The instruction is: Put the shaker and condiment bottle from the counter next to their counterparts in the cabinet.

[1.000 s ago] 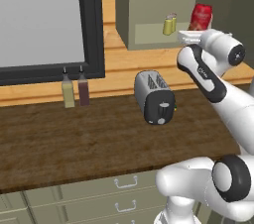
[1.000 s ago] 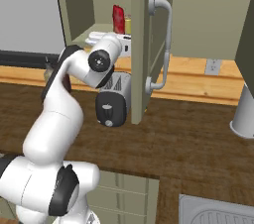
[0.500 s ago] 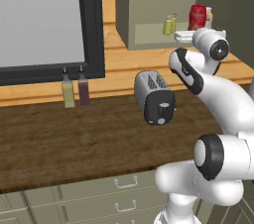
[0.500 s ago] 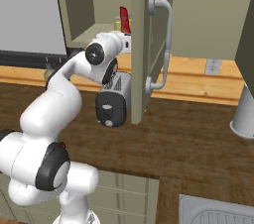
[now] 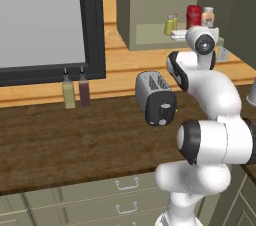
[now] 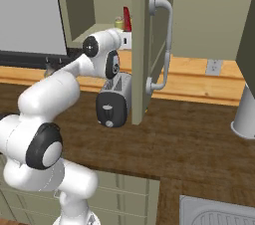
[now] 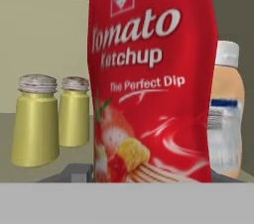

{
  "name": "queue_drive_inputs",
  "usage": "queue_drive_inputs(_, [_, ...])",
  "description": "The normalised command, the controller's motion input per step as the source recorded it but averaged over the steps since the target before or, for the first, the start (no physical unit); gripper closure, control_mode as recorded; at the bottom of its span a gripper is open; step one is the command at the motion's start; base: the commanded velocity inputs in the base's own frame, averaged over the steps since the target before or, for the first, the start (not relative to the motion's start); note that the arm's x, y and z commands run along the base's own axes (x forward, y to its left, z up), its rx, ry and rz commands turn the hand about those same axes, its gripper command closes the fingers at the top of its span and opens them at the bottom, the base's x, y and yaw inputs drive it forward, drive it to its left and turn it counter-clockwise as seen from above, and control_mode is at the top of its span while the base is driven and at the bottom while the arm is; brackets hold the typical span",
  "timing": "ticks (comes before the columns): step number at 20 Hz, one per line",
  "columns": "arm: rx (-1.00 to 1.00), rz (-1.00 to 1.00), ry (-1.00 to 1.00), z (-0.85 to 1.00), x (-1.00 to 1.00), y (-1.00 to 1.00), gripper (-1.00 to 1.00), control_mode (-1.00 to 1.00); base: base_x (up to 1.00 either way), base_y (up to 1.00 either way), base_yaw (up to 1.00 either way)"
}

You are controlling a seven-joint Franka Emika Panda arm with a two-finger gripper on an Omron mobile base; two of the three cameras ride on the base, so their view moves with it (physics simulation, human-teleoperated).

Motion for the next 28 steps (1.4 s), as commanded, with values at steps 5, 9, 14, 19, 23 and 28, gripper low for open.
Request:
queue_drive_inputs(5, [0.0, -0.09, 0.11, 0.0, 0.32, 0.0, 1.0, -1.0, 0.0, 0.0, 0.0])
queue_drive_inputs(9, [0.0, -0.02, 0.02, 0.0, 0.21, -0.11, 1.0, -1.0, 0.0, 0.0, 0.0])
queue_drive_inputs(14, [0.0, 0.0, 0.0, 0.0, 0.15, -0.2, 1.0, -1.0, 0.0, 0.0, 0.0])
queue_drive_inputs(19, [0.0, 0.0, 0.0, 0.0, 0.0, -0.28, 1.0, -1.0, 0.0, 0.0, 0.0])
queue_drive_inputs(23, [0.0, 0.0, 0.0, 0.0, 0.01, -0.25, 1.0, -1.0, 0.0, 0.0, 0.0])
queue_drive_inputs(28, [0.0, 0.0, 0.0, 0.0, 0.08, -0.11, 1.0, -1.0, 0.0, 0.0, 0.0])
